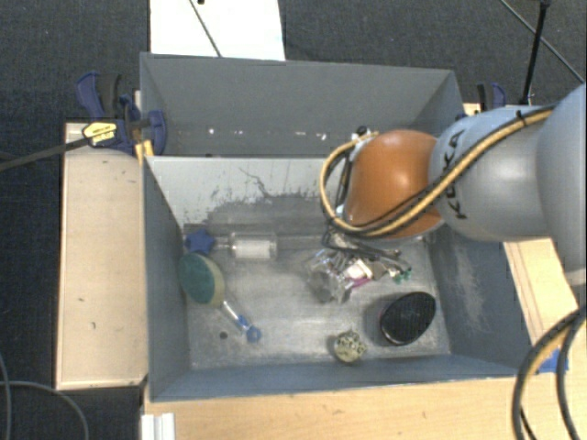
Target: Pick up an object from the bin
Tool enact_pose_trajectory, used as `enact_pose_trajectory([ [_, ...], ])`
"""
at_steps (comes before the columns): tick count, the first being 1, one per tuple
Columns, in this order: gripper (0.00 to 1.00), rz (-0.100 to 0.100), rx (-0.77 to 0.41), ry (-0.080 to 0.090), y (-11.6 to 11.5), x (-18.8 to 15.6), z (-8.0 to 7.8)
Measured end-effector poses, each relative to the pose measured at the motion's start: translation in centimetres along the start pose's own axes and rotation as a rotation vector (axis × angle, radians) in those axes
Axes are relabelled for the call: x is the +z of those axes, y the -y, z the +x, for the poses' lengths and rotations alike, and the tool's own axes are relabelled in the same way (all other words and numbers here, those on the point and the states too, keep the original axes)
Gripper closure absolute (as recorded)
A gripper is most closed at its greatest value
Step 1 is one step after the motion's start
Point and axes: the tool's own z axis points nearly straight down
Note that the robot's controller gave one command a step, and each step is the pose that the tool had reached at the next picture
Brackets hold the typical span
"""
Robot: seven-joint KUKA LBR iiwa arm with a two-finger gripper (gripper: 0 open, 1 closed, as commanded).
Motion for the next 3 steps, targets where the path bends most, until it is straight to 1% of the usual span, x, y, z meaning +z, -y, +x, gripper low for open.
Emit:
enact_pose_trajectory([
  [1, 0.0, 0.0, 0.002, 0.0, 0.0, 0.0, 0.0],
  [2, 0.0, 0.0, 0.147, -0.001, -2.7, -5.7, 2.2],
  [3, 0.0, 0.001, -0.017, 0.006, -6.6, -8.5, -3.3],
])
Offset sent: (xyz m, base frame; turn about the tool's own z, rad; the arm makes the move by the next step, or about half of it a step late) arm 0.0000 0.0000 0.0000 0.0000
